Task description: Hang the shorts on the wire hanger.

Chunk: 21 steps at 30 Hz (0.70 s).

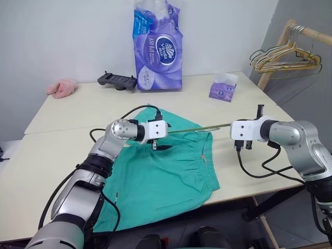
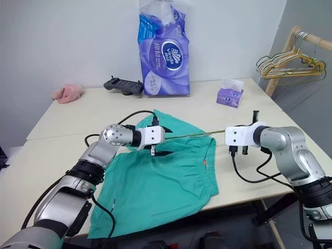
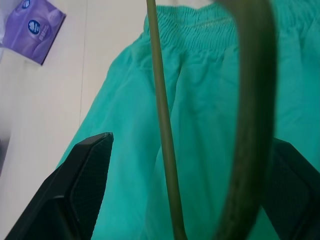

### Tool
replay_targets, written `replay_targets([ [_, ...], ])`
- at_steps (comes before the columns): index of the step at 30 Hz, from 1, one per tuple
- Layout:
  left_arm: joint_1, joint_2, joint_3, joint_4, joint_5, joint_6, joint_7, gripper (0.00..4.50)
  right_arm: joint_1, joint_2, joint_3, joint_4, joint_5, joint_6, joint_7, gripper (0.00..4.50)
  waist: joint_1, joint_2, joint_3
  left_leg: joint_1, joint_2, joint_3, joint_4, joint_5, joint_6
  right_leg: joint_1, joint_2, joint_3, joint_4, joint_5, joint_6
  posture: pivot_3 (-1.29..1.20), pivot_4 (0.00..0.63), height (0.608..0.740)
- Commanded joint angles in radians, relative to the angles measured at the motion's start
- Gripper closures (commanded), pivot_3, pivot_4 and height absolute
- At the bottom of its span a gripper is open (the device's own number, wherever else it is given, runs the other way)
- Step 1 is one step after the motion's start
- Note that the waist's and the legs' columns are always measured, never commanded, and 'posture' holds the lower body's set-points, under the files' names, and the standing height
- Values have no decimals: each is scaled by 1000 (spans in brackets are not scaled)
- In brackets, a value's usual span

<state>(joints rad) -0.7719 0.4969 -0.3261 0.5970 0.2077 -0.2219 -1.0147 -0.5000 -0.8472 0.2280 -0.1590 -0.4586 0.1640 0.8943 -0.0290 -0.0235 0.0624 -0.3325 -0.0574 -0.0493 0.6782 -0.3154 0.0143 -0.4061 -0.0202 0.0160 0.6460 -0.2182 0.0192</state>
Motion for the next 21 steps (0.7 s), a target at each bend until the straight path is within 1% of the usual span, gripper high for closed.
replay_targets([
  [1, -45, -8, 16, 0, 4, -14, 38, 796, -31, 3, -13, -62, -4, 13, 10, 4500, 0, 0, 0, 0, 0, 0, 0, 0, 0, 0, 0, 0, 0, 0, 0, -67, 31, 740],
  [13, -49, -10, 17, 4, -20, -26, 8, 4430, -14, 21, 0, -92, -15, 37, 18, 4500, 0, 0, 0, 0, 0, 0, 0, 0, 0, 0, 0, 0, 0, 0, 0, -67, 21, 740],
  [21, -51, -15, 9, 1, 16, -20, 55, 4471, -11, 26, 2, -85, -19, 27, 26, 4500, 0, 0, 0, 0, 0, 0, 0, 0, 0, 0, 0, 0, 0, 0, 0, -63, 13, 740],
])
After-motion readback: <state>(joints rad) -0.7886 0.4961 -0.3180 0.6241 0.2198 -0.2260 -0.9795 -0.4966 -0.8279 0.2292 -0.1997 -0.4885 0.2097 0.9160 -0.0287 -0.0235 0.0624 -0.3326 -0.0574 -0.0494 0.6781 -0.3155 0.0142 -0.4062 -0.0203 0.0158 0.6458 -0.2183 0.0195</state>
